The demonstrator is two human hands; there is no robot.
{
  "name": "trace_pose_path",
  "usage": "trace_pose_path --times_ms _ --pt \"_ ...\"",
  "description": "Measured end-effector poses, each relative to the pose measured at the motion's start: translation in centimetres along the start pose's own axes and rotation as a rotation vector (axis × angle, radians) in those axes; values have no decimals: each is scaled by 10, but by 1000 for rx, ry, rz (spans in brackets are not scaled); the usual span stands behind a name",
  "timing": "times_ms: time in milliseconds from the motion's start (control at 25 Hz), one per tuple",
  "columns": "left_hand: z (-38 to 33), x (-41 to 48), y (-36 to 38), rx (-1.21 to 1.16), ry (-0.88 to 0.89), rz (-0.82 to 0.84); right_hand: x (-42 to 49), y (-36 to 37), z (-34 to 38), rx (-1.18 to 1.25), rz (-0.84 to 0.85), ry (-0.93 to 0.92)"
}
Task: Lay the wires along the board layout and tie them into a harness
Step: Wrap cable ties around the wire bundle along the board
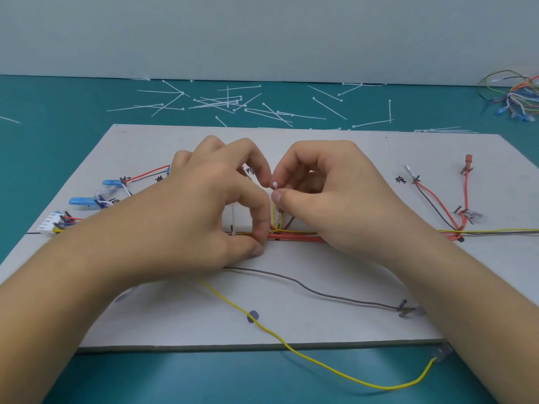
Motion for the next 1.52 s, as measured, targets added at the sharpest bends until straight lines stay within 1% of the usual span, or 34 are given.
trace_pose_path --times_ms 160,640,800,920,1040,1240,1440,1520 --pt "-3 -1 2 -19 -33 54 -1 0 1 3 15 2" --pt "-1 0 4 -112 -79 107 0 0 2 -11 12 -15" --pt "-1 0 4 -90 -66 96 0 0 1 -14 13 -19" --pt "-3 1 5 -28 -36 73 0 0 1 -13 18 -20" --pt "-6 2 6 27 -20 101 -1 -1 1 -8 19 -18" --pt "-1 -2 6 -17 -28 106 -1 -3 2 -28 20 -9" --pt "1 -2 5 -56 -20 23 0 -2 1 -55 80 25" --pt "3 -2 2 -113 -42 -29 0 -3 0 -64 80 37"
Point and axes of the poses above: each hand's wrist, its own x-axis towards the middle knuckle, its own y-axis out of the palm, z = x × y, the point moved 5 cm from there along x, towards the middle knuckle, and after that the axes turned 13 degrees about y, right-handed, at the moved point
